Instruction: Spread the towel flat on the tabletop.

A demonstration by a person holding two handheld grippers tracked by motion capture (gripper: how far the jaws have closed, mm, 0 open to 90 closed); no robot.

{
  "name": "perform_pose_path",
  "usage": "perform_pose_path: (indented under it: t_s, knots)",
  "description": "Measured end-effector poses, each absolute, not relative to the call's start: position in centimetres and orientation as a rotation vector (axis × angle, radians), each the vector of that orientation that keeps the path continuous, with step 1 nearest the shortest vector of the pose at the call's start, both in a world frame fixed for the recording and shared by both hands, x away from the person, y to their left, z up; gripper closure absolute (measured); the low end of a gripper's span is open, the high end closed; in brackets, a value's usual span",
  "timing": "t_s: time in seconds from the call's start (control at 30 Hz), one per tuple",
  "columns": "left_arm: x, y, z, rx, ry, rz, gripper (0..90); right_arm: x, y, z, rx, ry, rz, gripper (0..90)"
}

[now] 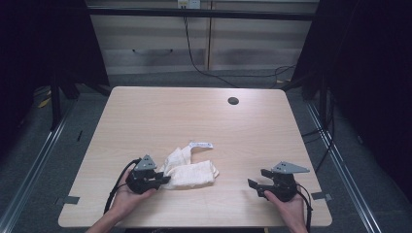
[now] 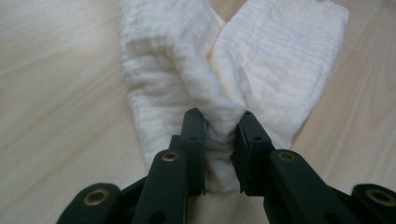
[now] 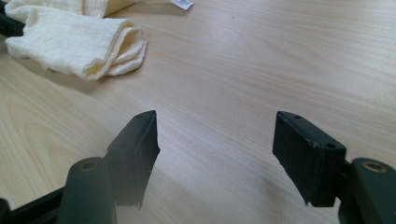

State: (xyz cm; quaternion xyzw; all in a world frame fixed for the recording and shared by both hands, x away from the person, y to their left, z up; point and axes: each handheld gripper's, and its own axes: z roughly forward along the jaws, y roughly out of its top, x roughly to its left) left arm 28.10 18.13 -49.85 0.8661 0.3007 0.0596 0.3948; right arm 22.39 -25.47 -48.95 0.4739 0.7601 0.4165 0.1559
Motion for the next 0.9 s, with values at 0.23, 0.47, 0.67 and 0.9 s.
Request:
perform_pose_path:
  t_s: [0.23,0.47,0.67,0.9]
  knots:
    - [27.5,18.2,-49.4,2.199,0.746,0.089,62.0,22.5,-25.4,-49.0,1.348,2.182,1.189,31.2]
    - [27.8,18.8,-46.7,2.111,0.69,0.107,50.3,22.5,-25.3,-49.0,1.34,2.19,1.189,31.2]
    - [30.4,18.9,-45.5,2.06,0.727,0.131,52.6,22.6,-25.3,-48.9,1.34,2.186,1.193,31.1]
    - [35.0,17.5,-46.1,2.09,0.8,0.099,63.8,22.8,-25.2,-49.0,1.341,2.197,1.184,30.7]
